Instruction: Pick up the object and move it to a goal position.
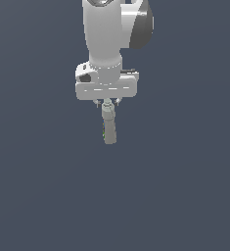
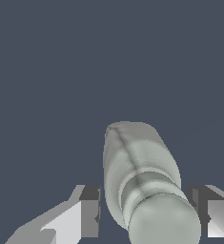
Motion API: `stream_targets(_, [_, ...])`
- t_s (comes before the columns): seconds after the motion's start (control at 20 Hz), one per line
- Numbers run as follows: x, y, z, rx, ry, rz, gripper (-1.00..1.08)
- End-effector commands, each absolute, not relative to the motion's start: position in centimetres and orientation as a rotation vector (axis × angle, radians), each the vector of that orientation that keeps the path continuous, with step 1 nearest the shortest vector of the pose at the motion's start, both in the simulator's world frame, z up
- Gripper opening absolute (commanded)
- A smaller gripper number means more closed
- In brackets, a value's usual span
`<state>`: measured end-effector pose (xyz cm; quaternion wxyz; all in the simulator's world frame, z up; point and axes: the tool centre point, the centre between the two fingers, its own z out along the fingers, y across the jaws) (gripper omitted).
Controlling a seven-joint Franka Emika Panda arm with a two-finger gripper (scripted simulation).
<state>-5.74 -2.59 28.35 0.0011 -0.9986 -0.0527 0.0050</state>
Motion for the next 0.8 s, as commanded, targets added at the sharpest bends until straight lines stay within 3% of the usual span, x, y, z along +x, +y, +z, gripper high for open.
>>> stream_targets(0.0, [-5.6,-4.4,30.9,-3.136,-0.164,-0.004,-1.0])
stream_targets(0.75, [-5.1,-14.8,42.4,-3.137,-0.163,-0.001,-1.0])
